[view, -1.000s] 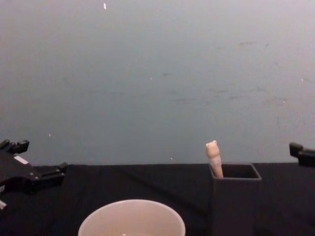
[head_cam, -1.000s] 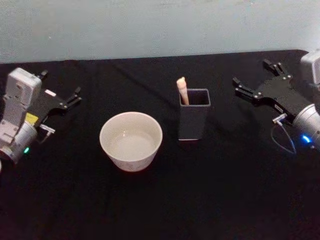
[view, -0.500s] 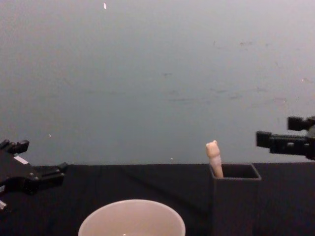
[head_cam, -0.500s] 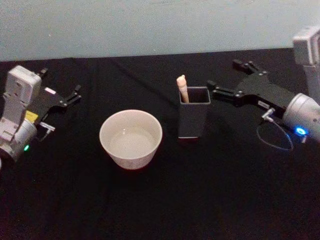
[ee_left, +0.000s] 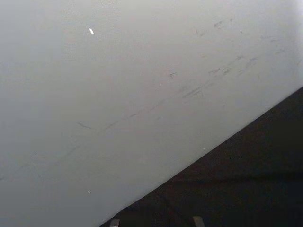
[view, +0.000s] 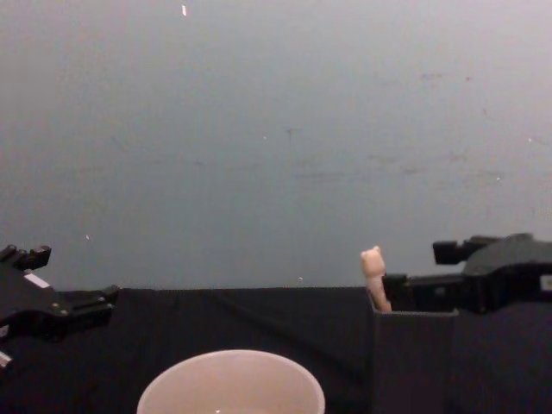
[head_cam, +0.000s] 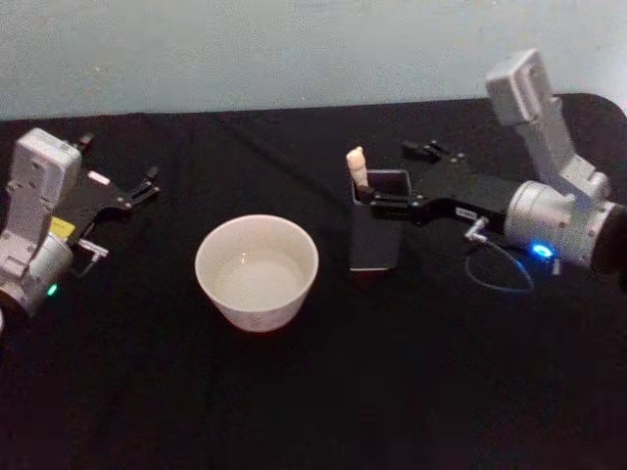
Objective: Pick up the stirring spoon with one hand, stir inside the cup, then place it back in its original position.
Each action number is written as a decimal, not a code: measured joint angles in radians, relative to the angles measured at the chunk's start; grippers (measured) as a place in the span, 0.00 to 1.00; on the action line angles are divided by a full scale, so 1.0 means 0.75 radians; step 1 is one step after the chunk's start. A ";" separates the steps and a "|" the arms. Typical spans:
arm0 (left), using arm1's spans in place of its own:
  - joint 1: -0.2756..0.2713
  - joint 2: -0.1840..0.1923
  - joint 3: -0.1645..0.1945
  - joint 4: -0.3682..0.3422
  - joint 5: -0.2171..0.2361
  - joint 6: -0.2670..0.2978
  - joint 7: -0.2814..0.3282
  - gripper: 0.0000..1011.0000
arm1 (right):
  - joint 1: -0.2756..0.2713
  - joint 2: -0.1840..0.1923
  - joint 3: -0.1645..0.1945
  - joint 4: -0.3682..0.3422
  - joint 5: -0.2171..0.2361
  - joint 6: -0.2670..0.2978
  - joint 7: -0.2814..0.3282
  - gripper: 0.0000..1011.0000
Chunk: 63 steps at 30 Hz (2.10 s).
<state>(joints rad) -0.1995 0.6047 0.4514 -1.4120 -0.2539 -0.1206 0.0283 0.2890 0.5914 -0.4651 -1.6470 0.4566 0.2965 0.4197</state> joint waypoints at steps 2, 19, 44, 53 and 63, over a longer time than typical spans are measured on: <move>0.000 0.000 0.000 0.000 0.000 0.000 0.000 0.99 | 0.012 -0.017 -0.008 0.020 -0.009 0.011 -0.001 0.99; 0.000 0.000 0.000 0.000 0.000 0.000 0.000 0.99 | 0.109 -0.146 -0.040 0.158 -0.085 0.014 0.003 0.99; 0.000 0.000 0.000 0.000 0.000 0.000 0.000 0.99 | 0.137 -0.196 -0.035 0.196 -0.109 0.076 0.002 0.99; 0.000 0.000 0.000 0.000 0.000 0.000 0.000 0.99 | 0.136 -0.195 -0.035 0.195 -0.109 0.076 0.002 0.99; 0.000 0.000 0.000 0.000 0.000 0.000 0.000 0.99 | 0.136 -0.195 -0.035 0.195 -0.108 0.076 0.002 0.78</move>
<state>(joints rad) -0.1995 0.6047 0.4514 -1.4120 -0.2539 -0.1205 0.0283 0.3910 0.4453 -0.4911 -1.5004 0.3760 0.3532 0.4210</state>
